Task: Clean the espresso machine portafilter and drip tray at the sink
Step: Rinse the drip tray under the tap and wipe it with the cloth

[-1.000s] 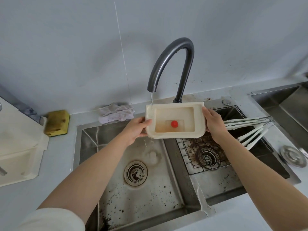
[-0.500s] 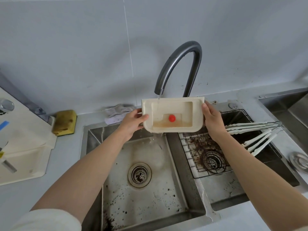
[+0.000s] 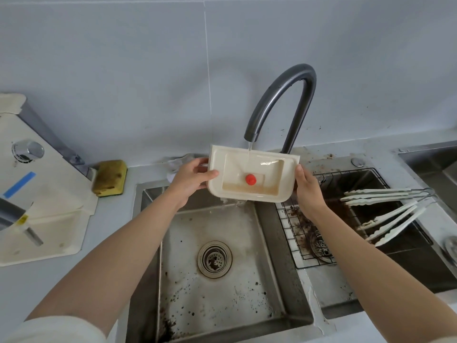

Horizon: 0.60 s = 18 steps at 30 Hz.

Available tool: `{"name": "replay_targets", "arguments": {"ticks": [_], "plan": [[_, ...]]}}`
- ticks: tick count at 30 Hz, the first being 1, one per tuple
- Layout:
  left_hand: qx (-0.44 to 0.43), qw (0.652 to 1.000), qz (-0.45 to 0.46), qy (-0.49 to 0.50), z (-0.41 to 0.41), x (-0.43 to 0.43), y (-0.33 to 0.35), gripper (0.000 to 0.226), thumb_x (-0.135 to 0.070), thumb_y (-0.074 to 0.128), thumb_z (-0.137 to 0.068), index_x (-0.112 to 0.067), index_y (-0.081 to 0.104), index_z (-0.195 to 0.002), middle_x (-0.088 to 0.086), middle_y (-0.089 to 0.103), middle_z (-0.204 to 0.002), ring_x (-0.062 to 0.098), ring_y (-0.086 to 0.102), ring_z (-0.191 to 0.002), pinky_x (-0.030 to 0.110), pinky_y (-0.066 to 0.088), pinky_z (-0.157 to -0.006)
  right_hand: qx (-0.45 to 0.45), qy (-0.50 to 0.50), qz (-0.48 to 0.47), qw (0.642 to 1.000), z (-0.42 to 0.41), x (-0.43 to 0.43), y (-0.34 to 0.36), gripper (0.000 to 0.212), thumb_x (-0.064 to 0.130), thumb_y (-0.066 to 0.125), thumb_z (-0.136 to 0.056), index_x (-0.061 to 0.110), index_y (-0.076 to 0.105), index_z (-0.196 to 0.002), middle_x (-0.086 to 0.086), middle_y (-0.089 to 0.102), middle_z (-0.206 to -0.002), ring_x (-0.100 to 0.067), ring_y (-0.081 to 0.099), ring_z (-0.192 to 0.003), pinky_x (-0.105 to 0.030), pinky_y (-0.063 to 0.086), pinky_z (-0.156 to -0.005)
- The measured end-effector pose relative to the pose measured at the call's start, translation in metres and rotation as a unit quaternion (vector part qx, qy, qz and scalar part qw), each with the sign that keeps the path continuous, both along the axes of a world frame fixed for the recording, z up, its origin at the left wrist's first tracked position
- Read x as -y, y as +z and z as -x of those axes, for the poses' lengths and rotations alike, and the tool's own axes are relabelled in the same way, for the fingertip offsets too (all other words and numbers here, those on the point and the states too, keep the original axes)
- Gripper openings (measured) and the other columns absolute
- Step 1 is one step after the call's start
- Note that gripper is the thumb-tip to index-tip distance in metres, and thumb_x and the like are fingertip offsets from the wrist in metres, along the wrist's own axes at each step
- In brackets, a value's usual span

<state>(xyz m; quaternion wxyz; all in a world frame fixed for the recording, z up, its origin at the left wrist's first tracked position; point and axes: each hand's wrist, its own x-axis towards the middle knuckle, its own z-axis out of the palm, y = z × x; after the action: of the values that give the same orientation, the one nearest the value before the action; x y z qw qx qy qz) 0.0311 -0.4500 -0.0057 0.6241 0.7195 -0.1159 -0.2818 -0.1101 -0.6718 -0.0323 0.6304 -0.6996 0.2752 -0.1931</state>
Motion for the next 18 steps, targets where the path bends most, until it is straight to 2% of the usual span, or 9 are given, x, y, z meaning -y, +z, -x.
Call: {"name": "replay_targets", "arguments": {"ticks": [1,3,4,7,10,13,16,18], "plan": [[0.013,1.000,-0.004,0.000,-0.001,-0.003,0.002,0.047,-0.010,0.068,-0.081,-0.014,0.052,-0.125,-0.002,0.064,-0.101,0.012,0.064,-0.091,0.022,0.055,-0.068,-0.004,0.001,-0.011,1.000,-0.002,-0.002,-0.003,0.036,0.037,0.032,-0.098,0.021,0.058,-0.118,0.012,0.065,-0.094,-0.009,0.061,-0.094,-0.022,0.051,-0.078],[0.039,0.999,-0.011,0.002,-0.002,-0.008,0.006,0.044,-0.010,0.069,-0.080,-0.016,0.054,-0.121,-0.003,0.064,-0.098,0.012,0.064,-0.088,0.019,0.055,-0.064,-0.007,0.003,-0.034,0.999,-0.008,-0.007,-0.007,0.039,0.036,0.032,-0.099,0.017,0.055,-0.123,0.008,0.063,-0.094,-0.011,0.059,-0.090,-0.019,0.051,-0.073],[0.048,0.999,-0.015,0.004,-0.003,-0.011,0.008,0.042,-0.009,0.069,-0.079,-0.017,0.055,-0.118,-0.003,0.064,-0.097,0.013,0.064,-0.088,0.019,0.055,-0.063,-0.002,0.002,-0.054,0.999,-0.010,-0.010,-0.008,0.037,0.035,0.032,-0.099,0.018,0.056,-0.121,0.007,0.063,-0.097,-0.011,0.059,-0.091,-0.020,0.052,-0.075],[0.071,0.997,-0.024,0.013,-0.005,-0.018,0.015,0.042,-0.009,0.070,-0.078,-0.017,0.056,-0.117,-0.006,0.064,-0.095,0.009,0.064,-0.084,0.016,0.054,-0.059,0.016,0.000,-0.127,0.992,-0.019,-0.021,-0.011,0.028,0.030,0.032,-0.100,0.022,0.058,-0.109,0.001,0.062,-0.102,-0.016,0.059,-0.099,-0.034,0.050,-0.088],[0.096,0.995,-0.035,0.021,-0.006,-0.025,0.023,0.042,-0.010,0.071,-0.077,-0.016,0.057,-0.116,-0.006,0.063,-0.093,0.008,0.062,-0.082,0.011,0.052,-0.054,0.020,0.008,-0.161,0.987,-0.028,-0.028,-0.014,0.032,0.028,0.031,-0.101,0.016,0.058,-0.109,0.001,0.063,-0.095,-0.015,0.061,-0.091,-0.029,0.052,-0.081],[0.127,0.990,-0.046,0.025,-0.008,-0.031,0.031,0.043,-0.013,0.073,-0.076,-0.015,0.058,-0.115,-0.005,0.062,-0.091,0.011,0.061,-0.081,0.011,0.052,-0.053,0.019,0.004,-0.189,0.982,-0.038,-0.035,-0.014,0.028,0.030,0.031,-0.101,0.023,0.058,-0.099,0.003,0.064,-0.093,-0.010,0.062,-0.086,-0.022,0.051,-0.069],[0.172,0.982,-0.067,0.031,-0.009,-0.035,0.038,0.042,-0.018,0.075,-0.074,-0.017,0.059,-0.113,-0.009,0.062,-0.088,0.008,0.059,-0.078,0.012,0.050,-0.054,0.017,0.004,-0.211,0.977,-0.047,-0.037,-0.014,0.028,0.031,0.032,-0.101,0.020,0.056,-0.109,0.003,0.065,-0.097,-0.010,0.062,-0.088,-0.020,0.051,-0.065],[0.199,0.976,-0.078,0.033,-0.009,-0.036,0.042,0.042,-0.020,0.075,-0.074,-0.018,0.058,-0.112,-0.013,0.060,-0.087,0.004,0.058,-0.078,0.012,0.046,-0.059,0.020,0.010,-0.222,0.975,-0.051,-0.038,-0.013,0.032,0.031,0.032,-0.101,0.016,0.053,-0.119,0.002,0.064,-0.100,-0.011,0.062,-0.091,-0.021,0.051,-0.067]]}}
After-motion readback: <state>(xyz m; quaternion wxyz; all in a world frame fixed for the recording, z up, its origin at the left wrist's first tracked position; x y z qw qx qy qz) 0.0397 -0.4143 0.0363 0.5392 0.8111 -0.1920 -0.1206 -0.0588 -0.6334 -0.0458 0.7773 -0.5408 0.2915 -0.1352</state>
